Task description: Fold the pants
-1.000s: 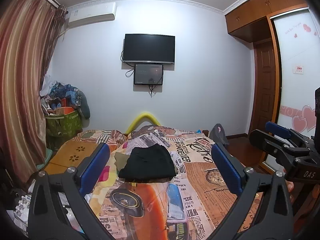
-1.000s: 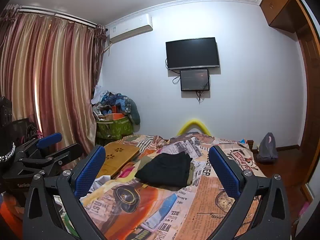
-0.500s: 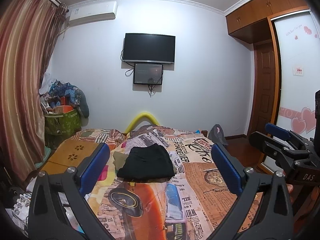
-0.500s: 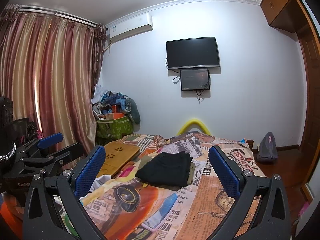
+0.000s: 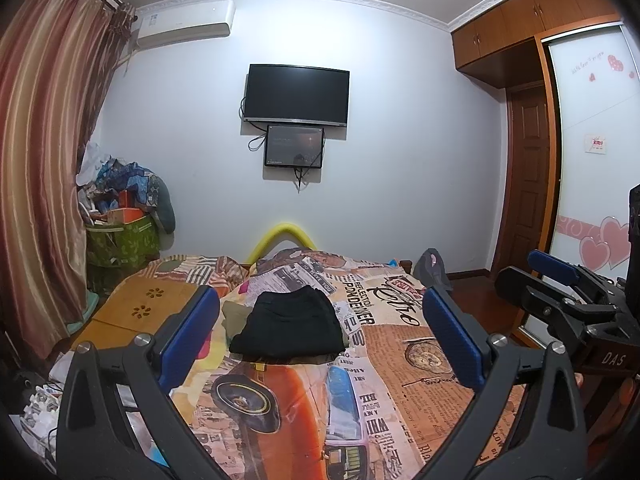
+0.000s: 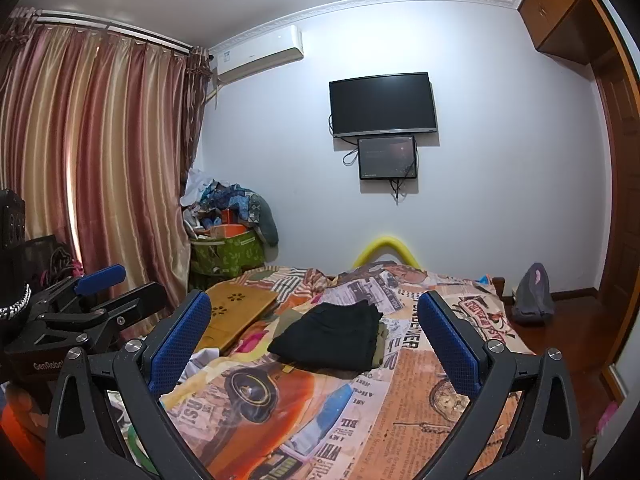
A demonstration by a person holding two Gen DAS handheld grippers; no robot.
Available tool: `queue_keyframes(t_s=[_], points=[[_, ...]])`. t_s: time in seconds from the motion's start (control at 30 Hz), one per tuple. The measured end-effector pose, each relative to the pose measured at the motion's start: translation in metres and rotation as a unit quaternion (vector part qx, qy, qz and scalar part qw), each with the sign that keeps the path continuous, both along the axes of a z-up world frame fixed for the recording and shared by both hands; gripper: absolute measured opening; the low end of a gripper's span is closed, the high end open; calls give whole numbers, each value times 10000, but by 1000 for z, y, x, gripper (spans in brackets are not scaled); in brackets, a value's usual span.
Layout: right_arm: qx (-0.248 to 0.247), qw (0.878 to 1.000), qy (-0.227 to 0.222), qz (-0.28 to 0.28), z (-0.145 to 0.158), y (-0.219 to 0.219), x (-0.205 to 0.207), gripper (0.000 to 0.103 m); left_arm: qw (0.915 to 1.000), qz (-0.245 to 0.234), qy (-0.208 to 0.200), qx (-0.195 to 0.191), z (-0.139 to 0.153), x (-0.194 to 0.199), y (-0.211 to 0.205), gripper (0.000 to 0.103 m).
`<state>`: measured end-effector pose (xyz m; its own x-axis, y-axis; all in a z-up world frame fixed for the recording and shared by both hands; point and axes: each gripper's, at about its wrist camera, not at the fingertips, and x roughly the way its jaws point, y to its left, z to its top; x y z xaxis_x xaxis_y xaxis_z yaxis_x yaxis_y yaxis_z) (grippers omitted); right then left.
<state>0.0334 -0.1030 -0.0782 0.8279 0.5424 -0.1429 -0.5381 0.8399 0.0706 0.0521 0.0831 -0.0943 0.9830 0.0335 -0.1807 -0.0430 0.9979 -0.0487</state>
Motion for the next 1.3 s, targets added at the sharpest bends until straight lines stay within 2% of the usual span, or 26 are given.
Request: queue_keyframes(t_s=[1.3], points=[[26,9999,115,-73,-4,-3,5,103,9998,-57,167,-108,-5,6,2,103]])
